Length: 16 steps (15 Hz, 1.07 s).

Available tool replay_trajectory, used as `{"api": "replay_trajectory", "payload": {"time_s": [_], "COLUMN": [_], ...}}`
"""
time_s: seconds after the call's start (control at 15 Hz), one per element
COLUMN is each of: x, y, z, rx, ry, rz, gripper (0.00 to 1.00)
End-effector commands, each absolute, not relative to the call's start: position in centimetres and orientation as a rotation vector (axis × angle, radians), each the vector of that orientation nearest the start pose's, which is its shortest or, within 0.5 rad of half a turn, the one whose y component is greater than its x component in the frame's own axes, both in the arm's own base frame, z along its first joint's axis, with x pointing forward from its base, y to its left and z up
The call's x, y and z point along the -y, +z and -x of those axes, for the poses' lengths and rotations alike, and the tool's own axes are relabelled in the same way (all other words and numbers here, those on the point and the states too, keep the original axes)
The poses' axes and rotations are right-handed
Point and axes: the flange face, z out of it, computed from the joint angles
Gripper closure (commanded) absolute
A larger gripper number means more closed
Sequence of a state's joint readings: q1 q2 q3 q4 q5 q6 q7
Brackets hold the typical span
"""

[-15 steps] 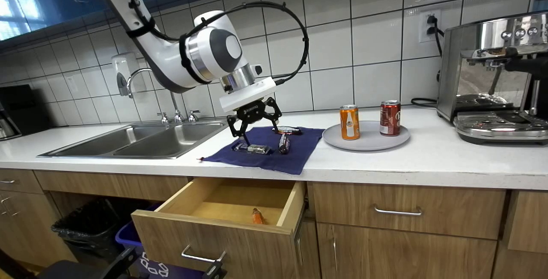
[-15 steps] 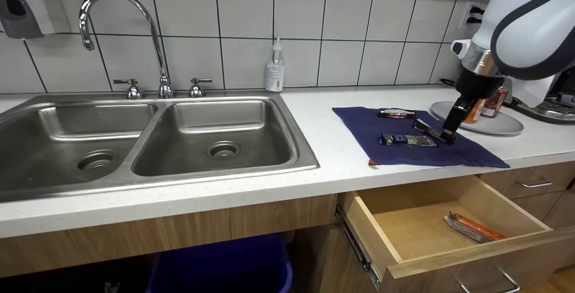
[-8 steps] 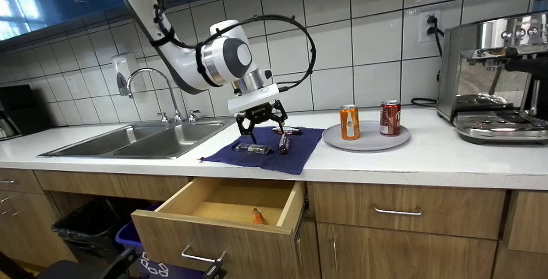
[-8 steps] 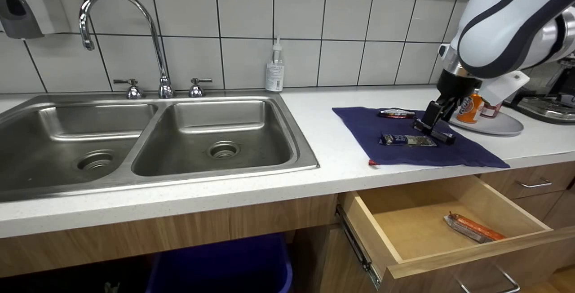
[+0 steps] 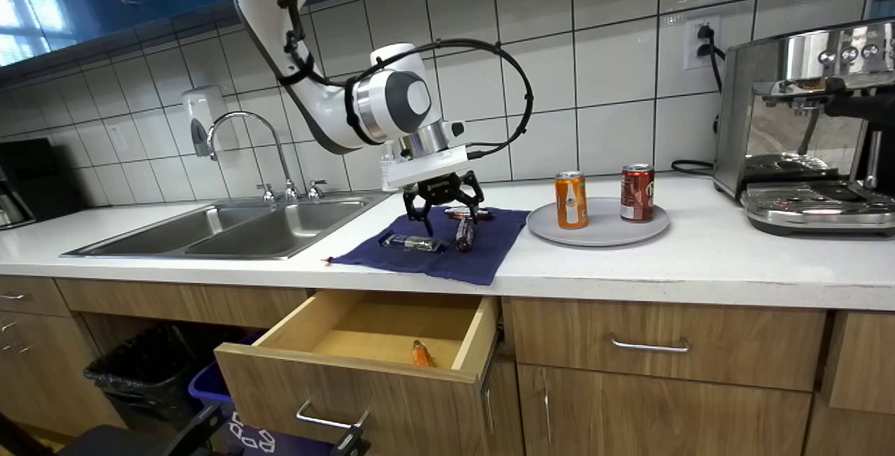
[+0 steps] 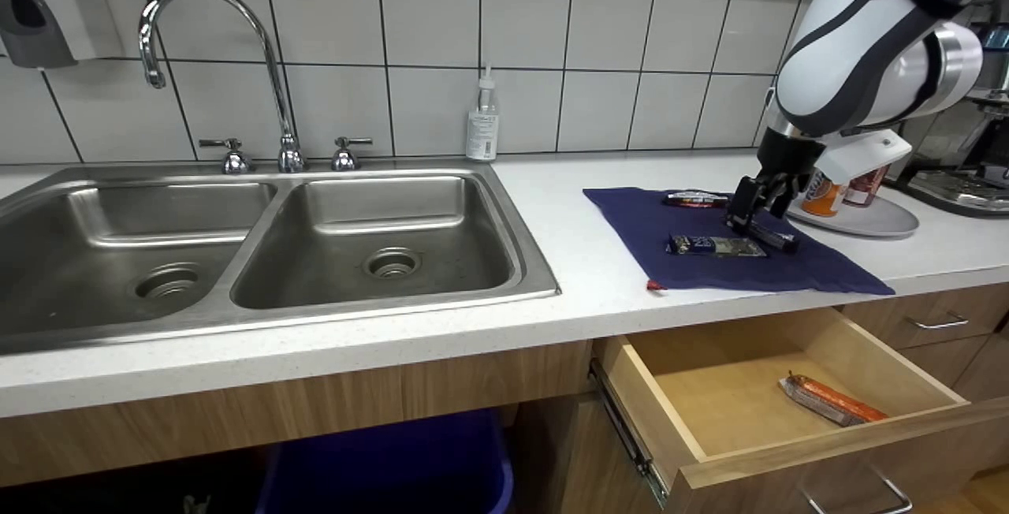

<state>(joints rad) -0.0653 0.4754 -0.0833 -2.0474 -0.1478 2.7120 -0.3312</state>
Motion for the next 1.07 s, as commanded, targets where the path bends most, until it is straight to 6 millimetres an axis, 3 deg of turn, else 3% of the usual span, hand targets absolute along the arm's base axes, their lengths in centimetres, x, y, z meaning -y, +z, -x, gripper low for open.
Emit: {"api": "replay_trajectory", "payload": {"time_s": [0.0,0.67,0.73,0.8,1.0], "x": [9.3,10.4,10.6,10.7,11.1], "y": [22.1,21.4,21.4,21.4,21.5], "z": [-62.2,-63.6,-63.7,-63.8,-64.1], "rx": [0.44,0.338,0.326,0.318,0.3], "ry": [-0.216,-0.182,-0.182,-0.181,-0.181], "rz": [3.231,3.197,3.191,3.19,3.185], "gripper": [0.0,0.0,0.25,0.26,0.51]}}
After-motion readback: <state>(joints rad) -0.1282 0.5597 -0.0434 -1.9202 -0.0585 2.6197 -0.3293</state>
